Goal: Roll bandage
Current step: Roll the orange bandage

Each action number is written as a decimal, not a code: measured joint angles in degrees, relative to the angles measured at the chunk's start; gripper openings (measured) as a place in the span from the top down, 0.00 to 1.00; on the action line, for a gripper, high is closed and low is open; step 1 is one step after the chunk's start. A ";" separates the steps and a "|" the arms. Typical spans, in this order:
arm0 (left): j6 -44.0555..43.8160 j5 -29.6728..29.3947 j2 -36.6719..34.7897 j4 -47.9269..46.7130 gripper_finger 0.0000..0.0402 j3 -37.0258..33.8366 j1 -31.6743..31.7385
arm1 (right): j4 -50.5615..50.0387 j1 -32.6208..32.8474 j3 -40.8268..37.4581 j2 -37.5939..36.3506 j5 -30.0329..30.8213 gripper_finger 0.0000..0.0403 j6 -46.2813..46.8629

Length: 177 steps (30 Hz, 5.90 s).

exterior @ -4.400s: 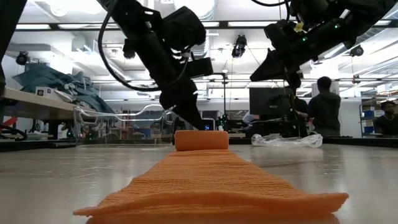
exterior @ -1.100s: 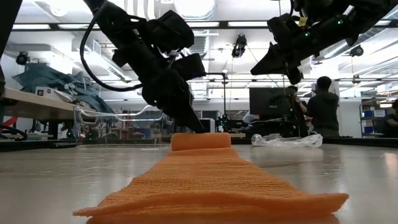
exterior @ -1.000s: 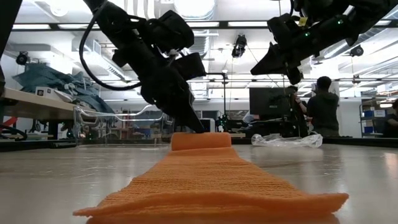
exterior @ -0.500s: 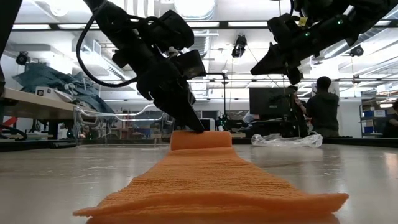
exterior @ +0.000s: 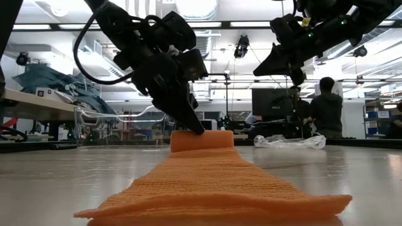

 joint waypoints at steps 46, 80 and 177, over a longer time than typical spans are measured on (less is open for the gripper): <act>2.83 -14.72 -1.07 -0.84 1.00 0.98 0.36 | -1.71 -0.63 0.84 7.88 -13.57 1.00 6.83; 2.71 -16.62 1.07 -1.16 1.00 0.85 0.54 | -1.70 -0.63 1.18 7.89 -12.93 1.00 5.20; 2.77 -18.24 -27.18 16.68 1.00 -21.08 0.26 | -0.21 32.74 25.79 49.48 3.43 1.00 20.41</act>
